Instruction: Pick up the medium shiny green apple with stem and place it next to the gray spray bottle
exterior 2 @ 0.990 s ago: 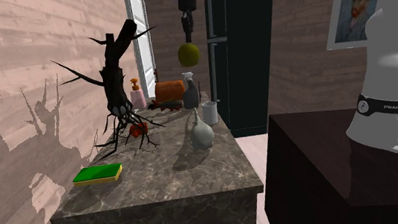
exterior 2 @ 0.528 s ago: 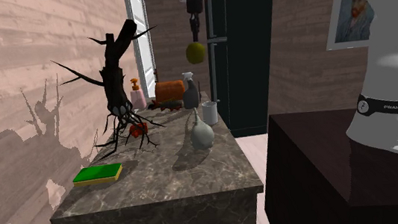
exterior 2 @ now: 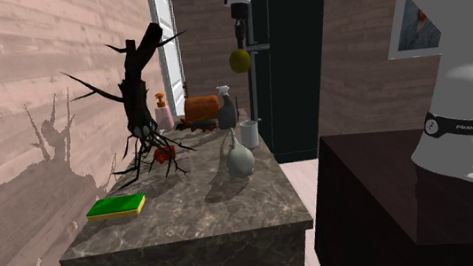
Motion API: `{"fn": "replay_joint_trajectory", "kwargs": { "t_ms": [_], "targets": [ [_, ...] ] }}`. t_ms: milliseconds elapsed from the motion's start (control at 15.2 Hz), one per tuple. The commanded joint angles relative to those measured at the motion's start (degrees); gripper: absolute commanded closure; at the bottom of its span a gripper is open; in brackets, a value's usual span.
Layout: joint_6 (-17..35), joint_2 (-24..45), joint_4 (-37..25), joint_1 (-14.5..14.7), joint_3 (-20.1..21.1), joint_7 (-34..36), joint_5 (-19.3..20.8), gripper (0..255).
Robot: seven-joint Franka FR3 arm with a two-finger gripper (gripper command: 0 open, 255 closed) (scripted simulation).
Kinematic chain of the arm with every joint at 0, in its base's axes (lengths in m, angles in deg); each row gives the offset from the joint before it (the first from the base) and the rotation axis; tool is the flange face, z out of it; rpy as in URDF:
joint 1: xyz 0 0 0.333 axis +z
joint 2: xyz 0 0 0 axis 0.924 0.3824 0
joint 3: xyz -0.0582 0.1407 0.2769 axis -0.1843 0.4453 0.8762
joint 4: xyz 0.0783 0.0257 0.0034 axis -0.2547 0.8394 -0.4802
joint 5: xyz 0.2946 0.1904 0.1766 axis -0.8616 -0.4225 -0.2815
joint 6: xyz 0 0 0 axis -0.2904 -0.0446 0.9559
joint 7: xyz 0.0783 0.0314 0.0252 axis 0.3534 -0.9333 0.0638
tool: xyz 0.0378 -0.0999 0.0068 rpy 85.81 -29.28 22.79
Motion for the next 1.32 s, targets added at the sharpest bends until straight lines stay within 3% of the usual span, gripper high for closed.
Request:
{"fn": "replay_joint_trajectory", "kwargs": {
  "t_ms": [0,528,1254],
  "targets": [
    [-0.86,2.31,-3.1,-1.55,0.12,-0.94,-0.49,255],
    [7.17,-0.33,7.77,0.16,-0.15,-1.95,-0.17,255],
    [15.77,-0.6,16.8,1.24,-0.04,-3.01,-0.47,255]
  ]
}}
